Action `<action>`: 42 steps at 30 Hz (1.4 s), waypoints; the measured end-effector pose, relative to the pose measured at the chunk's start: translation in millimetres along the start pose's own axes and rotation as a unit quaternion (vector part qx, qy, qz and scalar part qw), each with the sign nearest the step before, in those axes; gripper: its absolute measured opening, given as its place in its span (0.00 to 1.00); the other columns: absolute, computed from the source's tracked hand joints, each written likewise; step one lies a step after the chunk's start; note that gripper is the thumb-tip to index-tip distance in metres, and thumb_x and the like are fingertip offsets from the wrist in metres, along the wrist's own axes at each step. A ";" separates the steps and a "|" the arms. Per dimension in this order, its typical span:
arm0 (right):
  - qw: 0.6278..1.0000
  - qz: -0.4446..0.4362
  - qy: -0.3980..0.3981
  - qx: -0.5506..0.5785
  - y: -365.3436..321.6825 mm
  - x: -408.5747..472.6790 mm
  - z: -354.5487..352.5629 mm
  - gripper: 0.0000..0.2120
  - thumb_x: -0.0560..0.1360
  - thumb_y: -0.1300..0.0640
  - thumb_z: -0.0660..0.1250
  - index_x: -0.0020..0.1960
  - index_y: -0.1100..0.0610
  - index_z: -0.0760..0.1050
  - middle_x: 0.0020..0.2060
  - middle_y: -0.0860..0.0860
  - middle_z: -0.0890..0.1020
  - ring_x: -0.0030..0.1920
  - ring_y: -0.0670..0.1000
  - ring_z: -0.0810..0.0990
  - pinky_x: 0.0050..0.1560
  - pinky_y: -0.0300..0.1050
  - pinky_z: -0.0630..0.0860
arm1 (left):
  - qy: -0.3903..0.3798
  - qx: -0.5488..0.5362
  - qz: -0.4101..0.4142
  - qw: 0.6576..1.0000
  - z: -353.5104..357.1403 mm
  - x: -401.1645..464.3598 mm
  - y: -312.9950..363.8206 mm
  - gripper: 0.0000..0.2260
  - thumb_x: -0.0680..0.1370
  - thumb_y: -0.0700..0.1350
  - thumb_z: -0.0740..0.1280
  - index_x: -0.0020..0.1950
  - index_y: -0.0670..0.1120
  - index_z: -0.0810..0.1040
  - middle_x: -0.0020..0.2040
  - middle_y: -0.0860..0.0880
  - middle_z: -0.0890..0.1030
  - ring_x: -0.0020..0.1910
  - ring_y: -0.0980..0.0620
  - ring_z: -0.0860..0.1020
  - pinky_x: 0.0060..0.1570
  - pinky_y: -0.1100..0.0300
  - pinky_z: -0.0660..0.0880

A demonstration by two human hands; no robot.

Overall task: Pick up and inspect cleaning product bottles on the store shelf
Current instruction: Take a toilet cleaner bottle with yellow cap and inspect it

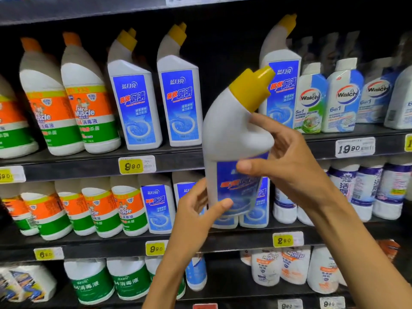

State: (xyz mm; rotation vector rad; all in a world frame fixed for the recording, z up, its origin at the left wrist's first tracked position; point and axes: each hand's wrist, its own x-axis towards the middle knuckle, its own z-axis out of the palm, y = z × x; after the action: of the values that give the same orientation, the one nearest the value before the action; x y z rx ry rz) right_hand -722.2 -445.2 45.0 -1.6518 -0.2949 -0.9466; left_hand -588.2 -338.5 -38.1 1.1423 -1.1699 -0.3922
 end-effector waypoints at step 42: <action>0.992 0.022 0.122 -0.017 -10.2 36.4 5.1 0.20 0.66 0.45 0.69 0.53 0.54 0.73 0.37 0.48 0.85 0.39 0.47 0.84 0.39 0.39 0.79 | -0.104 -0.157 -0.072 0.979 26.2 10.2 -1.3 0.19 0.62 0.55 0.75 0.53 0.57 0.82 0.55 0.47 0.84 0.55 0.44 0.81 0.53 0.51 0.79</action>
State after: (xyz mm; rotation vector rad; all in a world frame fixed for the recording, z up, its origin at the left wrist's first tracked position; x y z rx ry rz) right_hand -703.1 -447.7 77.9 -1.5480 -0.0753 -1.1127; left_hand -606.4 -359.7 -35.3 0.9253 -1.1591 -0.7962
